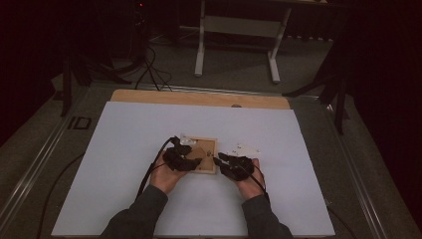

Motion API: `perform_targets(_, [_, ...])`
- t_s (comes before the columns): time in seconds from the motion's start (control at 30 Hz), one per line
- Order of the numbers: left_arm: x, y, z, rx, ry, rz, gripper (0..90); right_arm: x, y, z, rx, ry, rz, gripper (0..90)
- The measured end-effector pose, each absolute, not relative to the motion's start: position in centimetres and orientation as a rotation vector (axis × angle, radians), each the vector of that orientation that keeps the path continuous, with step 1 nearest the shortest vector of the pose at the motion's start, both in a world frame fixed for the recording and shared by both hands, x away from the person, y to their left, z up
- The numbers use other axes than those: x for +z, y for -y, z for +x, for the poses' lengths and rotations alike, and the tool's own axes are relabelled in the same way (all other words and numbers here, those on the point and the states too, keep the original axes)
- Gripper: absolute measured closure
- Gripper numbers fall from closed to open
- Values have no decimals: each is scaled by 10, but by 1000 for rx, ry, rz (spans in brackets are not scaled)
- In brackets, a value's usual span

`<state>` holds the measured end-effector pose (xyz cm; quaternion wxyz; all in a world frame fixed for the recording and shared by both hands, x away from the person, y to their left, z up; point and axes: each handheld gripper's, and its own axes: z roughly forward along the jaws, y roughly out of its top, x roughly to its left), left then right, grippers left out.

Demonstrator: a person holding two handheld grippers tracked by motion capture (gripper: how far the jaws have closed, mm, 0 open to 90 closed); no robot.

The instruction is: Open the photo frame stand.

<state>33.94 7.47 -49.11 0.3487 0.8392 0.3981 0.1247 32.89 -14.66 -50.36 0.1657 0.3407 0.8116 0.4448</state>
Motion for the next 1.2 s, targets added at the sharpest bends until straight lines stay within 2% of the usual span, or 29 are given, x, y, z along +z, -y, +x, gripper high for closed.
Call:
perform_targets(0.63, [-497,-75,321,470,-931,2154,532,-491,154,334,1297,-2311,980,595])
perform_targets(0.67, [-497,-74,319,484,-921,2153,532,-489,154,336,1294,-2315,977,567])
perform_targets(1.2, [-509,-76,298,644,-822,2092,531,-484,147,371,1277,-2413,1084,418])
